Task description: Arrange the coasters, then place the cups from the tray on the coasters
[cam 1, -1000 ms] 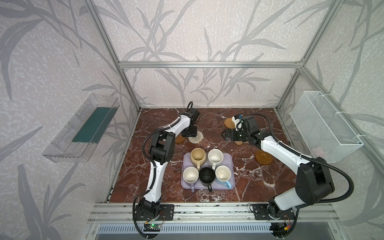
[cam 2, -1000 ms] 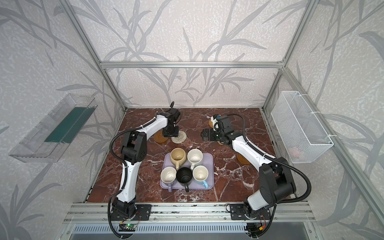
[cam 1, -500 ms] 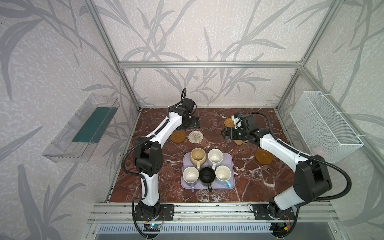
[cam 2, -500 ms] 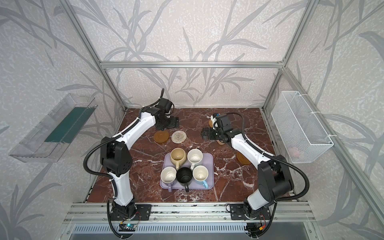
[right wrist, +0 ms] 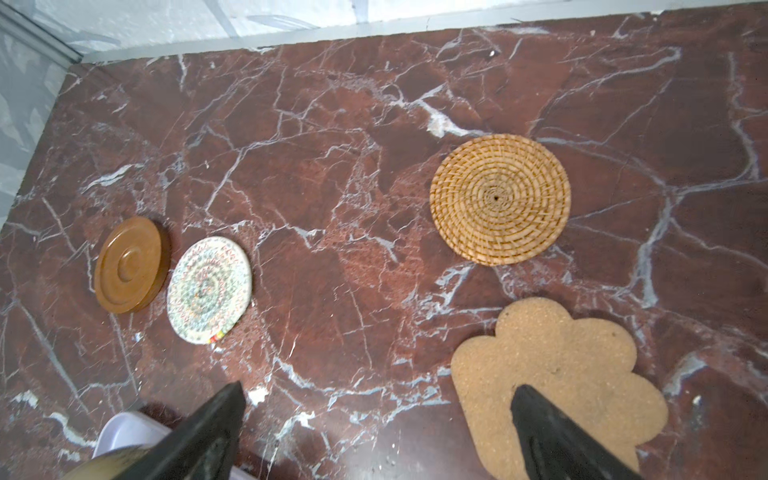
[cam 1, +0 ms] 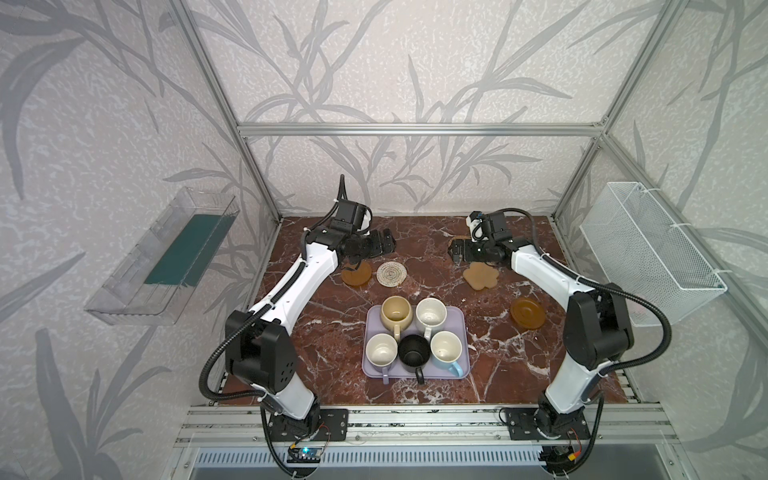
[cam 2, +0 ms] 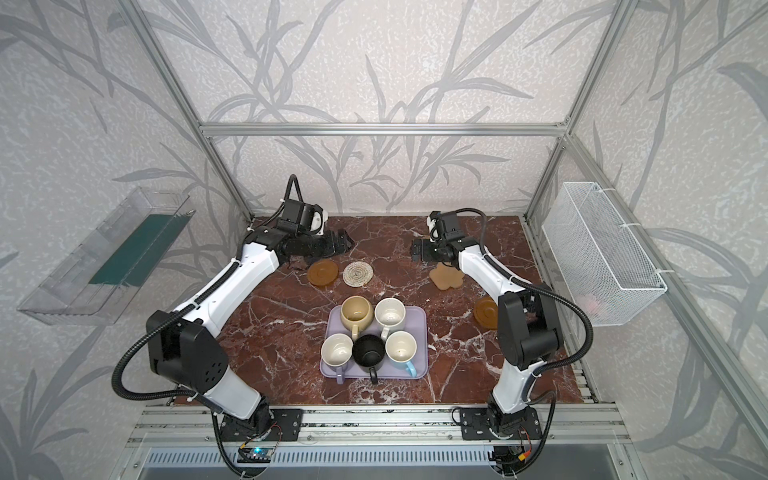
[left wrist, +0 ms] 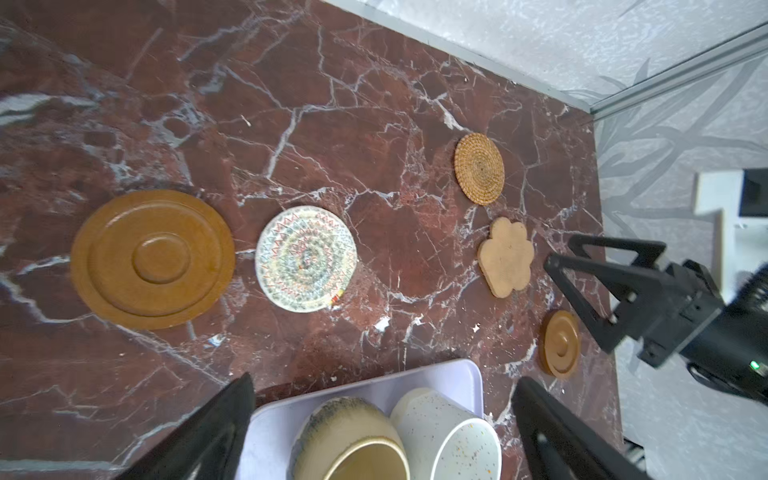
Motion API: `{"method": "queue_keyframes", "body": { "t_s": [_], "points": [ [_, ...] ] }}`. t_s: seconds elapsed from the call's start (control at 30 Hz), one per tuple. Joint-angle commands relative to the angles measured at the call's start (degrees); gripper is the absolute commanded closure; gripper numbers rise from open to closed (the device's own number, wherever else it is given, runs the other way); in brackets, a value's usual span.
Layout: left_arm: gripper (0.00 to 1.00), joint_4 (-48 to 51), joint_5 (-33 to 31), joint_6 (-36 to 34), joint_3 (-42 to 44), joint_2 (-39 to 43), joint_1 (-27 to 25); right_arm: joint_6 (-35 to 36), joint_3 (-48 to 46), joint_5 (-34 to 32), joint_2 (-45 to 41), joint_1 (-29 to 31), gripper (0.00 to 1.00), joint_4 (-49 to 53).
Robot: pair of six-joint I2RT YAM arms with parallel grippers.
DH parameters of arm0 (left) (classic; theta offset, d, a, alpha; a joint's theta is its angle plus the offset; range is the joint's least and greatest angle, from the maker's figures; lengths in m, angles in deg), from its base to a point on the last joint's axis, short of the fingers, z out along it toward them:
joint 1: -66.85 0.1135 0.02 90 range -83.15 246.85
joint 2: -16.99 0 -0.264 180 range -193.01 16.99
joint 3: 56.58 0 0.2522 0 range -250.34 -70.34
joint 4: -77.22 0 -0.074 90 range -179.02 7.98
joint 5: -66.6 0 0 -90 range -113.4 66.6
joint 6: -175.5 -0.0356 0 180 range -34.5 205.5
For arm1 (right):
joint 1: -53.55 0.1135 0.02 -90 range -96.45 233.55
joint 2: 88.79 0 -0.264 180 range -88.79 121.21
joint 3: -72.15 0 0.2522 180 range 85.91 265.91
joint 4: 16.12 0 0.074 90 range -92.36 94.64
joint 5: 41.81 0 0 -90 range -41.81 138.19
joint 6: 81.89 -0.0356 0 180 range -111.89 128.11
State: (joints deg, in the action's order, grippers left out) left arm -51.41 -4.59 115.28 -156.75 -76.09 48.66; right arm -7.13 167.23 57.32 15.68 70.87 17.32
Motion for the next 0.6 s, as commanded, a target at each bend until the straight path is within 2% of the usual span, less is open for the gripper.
{"method": "queue_keyframes", "body": {
  "t_s": [0.0, 0.13, 0.3, 0.57],
  "points": [
    [0.01, -1.5, -0.2, 0.3, -0.4, -0.5, -1.4, 0.3, 4.3, 1.8, 4.1, -1.2, 0.00, 1.3],
    [0.01, -4.7, 2.6, 1.9, -0.8, -2.6, -1.9, -0.1, 9.1, 1.8, 9.1, -2.2, 0.01, 2.0],
    [0.01, -9.3, 3.2, 3.9, -0.8, -5.7, -2.1, -1.0, 14.6, 3.0, 15.4, -3.2, 0.04, 2.4],
    [0.01, -7.0, 3.5, 4.1, -7.7, -12.9, -3.0, -2.9, 22.5, 4.4, 23.6, -4.7, 0.15, 5.2]
  ]
}}
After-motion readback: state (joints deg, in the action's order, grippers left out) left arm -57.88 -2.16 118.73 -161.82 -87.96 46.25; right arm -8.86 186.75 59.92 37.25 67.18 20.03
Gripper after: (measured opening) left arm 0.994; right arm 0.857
